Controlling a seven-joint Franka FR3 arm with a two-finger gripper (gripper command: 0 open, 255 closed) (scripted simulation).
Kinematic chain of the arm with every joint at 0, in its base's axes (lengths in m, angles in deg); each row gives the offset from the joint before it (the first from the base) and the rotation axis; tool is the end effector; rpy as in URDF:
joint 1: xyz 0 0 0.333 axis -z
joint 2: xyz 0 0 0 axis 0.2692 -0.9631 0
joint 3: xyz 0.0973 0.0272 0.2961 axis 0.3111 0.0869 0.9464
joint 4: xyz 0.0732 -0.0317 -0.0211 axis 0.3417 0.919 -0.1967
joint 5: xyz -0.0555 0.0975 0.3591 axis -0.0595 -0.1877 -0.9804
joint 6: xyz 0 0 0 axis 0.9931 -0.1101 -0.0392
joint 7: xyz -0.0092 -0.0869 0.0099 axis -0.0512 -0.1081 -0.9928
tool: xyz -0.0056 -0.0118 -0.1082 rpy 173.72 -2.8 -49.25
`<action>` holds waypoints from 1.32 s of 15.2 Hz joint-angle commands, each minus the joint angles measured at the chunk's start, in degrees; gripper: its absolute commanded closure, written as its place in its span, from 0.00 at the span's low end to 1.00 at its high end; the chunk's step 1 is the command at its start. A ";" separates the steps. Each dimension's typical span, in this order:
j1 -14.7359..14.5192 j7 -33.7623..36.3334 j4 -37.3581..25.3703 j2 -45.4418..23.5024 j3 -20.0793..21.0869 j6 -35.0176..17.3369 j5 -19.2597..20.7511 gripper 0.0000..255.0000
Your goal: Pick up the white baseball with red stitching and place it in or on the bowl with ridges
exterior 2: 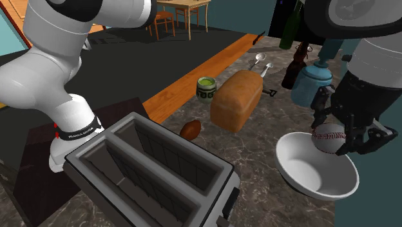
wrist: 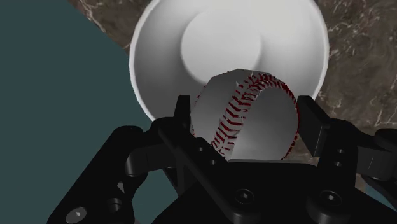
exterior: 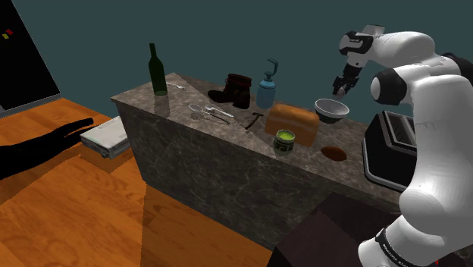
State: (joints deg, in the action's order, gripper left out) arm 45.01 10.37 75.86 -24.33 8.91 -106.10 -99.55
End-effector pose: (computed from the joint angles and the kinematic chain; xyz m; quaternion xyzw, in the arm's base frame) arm 0.5138 -0.5247 0.4254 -0.9859 0.1618 -0.0414 0.0119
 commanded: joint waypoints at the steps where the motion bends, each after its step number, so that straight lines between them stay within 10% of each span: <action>1: -0.24 -0.22 1.17 -0.21 0.08 -1.36 -0.14 1.00; 17: -1.12 -1.37 6.33 -1.06 0.46 -7.02 -0.85 1.00; 18: -1.12 -1.37 6.33 -1.06 0.46 -7.02 -0.85 0.00; 20: -1.12 -1.37 6.34 -1.06 0.46 -7.02 -0.85 0.00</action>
State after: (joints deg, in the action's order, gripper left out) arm 43.88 9.00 82.20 -25.39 9.37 -113.12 -100.40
